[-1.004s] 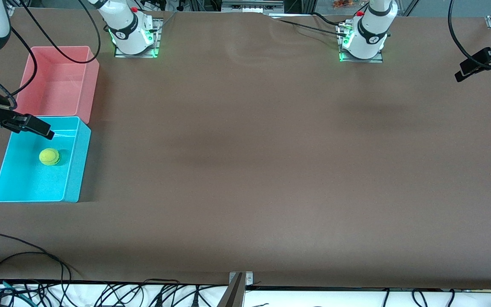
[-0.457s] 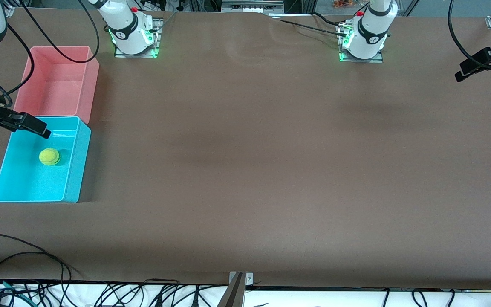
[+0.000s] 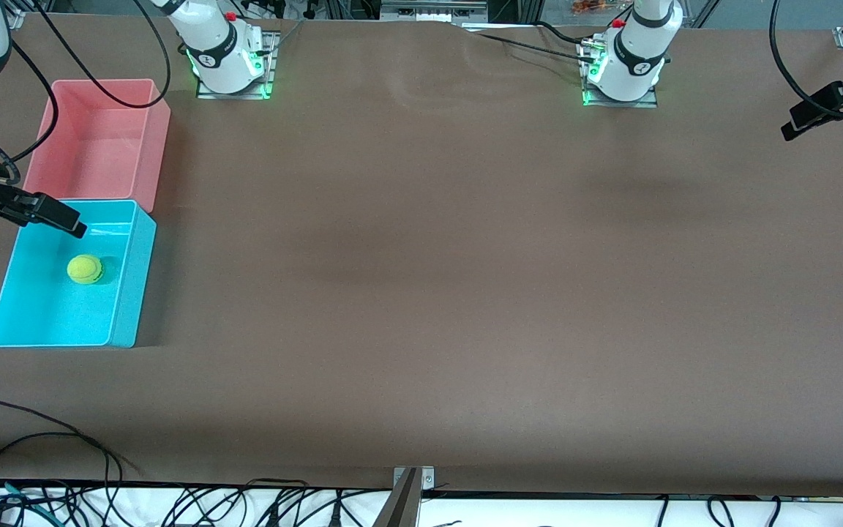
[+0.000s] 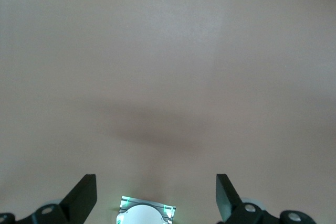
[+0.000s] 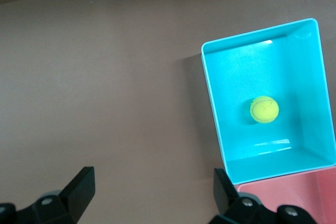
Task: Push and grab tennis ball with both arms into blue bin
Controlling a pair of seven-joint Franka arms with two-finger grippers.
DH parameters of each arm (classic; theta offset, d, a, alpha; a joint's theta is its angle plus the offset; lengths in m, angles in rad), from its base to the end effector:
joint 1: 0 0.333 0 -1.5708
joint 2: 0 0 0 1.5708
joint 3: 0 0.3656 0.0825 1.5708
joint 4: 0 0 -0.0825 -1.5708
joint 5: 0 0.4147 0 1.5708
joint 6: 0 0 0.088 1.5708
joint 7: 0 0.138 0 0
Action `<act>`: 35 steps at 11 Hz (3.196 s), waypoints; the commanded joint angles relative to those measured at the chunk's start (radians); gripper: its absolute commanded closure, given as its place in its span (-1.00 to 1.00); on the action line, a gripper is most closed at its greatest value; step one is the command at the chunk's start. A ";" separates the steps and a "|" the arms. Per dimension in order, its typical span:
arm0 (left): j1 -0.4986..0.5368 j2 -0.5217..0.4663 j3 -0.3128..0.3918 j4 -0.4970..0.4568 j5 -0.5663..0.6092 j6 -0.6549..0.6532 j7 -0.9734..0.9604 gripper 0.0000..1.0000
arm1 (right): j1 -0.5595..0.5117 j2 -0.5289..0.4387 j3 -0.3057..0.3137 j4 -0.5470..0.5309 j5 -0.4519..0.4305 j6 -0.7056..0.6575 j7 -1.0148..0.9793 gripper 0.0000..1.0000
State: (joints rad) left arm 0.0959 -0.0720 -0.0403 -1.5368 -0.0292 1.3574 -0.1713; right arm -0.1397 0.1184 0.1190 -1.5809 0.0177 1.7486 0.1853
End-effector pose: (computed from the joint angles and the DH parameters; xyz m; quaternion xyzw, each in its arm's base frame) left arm 0.5318 0.0242 0.6829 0.9923 0.1109 -0.0544 0.0098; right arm 0.6413 -0.0152 0.5820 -0.9941 0.1047 -0.0237 0.0178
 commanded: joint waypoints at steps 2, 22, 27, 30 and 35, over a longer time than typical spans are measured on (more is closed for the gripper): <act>-0.001 0.011 0.002 0.029 -0.008 -0.021 0.004 -1.00 | -0.009 -0.011 0.002 0.005 0.021 -0.020 0.000 -1.00; -0.002 0.032 -0.110 0.030 0.061 -0.015 -0.001 -1.00 | -0.005 -0.017 0.008 0.007 -0.053 -0.100 -0.095 -1.00; 0.013 0.050 -0.092 0.038 0.068 0.023 0.000 -1.00 | -0.006 -0.016 -0.010 0.050 -0.055 -0.133 -0.104 -1.00; 0.013 0.052 -0.090 0.037 0.065 0.025 0.000 -1.00 | 0.037 -0.025 -0.062 0.047 -0.053 -0.158 -0.104 -1.00; 0.011 0.058 -0.093 0.040 0.068 0.025 0.000 -1.00 | 0.101 -0.032 -0.119 0.050 -0.047 -0.164 -0.099 -1.00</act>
State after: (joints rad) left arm 0.1072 -0.0380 -0.1287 -1.5367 0.0110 1.3899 -0.1720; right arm -0.0595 0.1037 0.0166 -1.5413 -0.0221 1.6125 0.0931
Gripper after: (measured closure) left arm 0.000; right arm 0.000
